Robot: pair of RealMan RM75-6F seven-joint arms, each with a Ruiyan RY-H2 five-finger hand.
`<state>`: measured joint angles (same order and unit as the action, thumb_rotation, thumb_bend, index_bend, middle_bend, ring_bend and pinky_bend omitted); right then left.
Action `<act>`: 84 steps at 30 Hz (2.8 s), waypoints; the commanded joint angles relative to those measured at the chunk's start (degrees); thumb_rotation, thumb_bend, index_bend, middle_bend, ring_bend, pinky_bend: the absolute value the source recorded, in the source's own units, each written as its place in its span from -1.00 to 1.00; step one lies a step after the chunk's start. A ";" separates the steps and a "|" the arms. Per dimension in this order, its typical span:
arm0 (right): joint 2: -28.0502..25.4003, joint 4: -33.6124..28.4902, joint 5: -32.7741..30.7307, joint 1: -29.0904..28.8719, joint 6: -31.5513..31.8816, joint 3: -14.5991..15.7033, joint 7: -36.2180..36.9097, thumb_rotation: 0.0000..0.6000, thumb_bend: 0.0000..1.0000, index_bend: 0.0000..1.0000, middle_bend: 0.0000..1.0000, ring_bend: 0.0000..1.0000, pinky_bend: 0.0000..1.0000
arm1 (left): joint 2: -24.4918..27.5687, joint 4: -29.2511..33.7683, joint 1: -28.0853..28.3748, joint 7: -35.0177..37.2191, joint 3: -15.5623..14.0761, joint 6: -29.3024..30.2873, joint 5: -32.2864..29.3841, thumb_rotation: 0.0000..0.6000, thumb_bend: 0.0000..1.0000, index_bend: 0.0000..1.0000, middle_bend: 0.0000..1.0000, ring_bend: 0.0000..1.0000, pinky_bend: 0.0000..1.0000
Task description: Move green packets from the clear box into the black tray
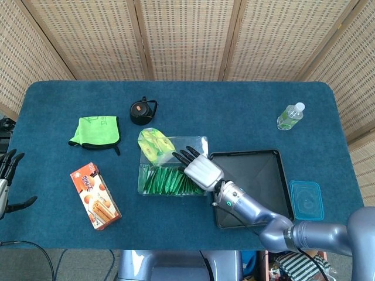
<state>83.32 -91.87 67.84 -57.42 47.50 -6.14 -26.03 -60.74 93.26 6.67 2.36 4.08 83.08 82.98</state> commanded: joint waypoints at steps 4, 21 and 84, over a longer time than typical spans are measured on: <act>1.10 1.39 -0.89 -0.40 -0.59 -0.09 -1.05 1.00 -0.15 -0.19 -1.00 -1.00 -1.00 | 0.06 0.03 -0.05 0.11 0.08 0.06 -0.18 1.00 -0.84 -1.00 -1.00 -1.00 -1.00; 3.05 3.01 -3.76 -1.12 -0.90 -0.53 -3.90 1.00 -0.14 -0.09 -1.00 -1.00 -0.97 | 0.20 -0.11 0.06 0.67 0.07 -0.21 -0.25 1.00 -0.84 -1.00 -1.00 -1.00 -1.00; -4.78 -8.35 3.30 4.26 8.66 -2.97 -4.59 1.00 0.15 0.29 -0.84 -1.00 -0.88 | 0.84 0.25 -0.47 2.05 -0.57 1.12 1.62 1.00 -0.84 -1.00 -1.00 -1.00 -1.00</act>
<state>80.01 -98.53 70.83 -53.78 54.98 -8.69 -30.03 -59.90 93.49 6.21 4.41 3.51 84.18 84.59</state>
